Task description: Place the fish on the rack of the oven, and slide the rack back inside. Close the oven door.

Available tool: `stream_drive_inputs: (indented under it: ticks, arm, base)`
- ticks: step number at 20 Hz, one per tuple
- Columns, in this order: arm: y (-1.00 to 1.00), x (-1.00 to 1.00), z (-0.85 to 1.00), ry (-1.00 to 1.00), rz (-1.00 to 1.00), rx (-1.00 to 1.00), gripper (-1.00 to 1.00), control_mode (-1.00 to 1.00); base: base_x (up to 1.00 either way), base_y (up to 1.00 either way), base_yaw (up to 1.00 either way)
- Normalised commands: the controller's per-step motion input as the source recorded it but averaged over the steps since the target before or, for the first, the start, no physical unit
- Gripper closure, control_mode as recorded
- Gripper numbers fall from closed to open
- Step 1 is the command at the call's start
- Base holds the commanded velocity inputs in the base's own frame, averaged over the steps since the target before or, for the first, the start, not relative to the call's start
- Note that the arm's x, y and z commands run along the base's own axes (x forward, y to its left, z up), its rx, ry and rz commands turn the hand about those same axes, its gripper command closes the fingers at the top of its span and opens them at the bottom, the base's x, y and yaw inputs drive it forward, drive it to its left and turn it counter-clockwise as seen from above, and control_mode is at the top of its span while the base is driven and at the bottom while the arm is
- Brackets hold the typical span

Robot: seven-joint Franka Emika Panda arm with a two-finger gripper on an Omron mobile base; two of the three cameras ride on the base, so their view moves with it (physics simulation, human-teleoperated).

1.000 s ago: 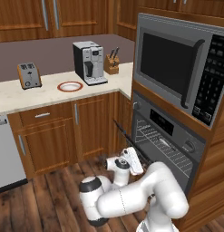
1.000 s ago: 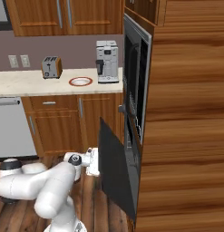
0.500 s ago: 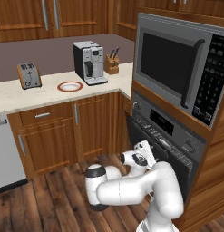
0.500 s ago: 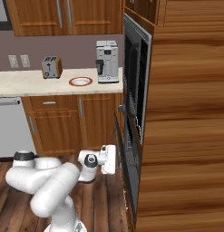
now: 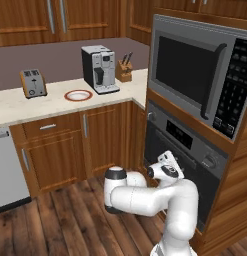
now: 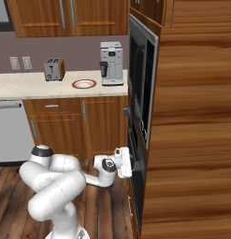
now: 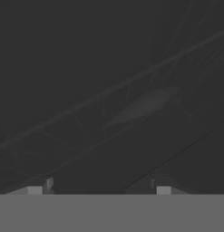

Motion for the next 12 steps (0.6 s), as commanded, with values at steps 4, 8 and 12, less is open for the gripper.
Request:
stream_drive_inputs:
  ticks: [4,8,12]
  arm:
    - [-1.00,0.66,-0.14,0.00,0.00,0.12,-1.00,-1.00]
    - [-1.00,0.51,-0.41,0.01,0.00,0.14,-1.00,-1.00]
    - [-0.46,0.01,-0.06,0.00,-0.01,0.04,-1.00,-1.00]
  base:
    - [0.00,0.00,0.00]
    - [0.00,0.00,0.00]
    - [0.00,0.00,0.00]
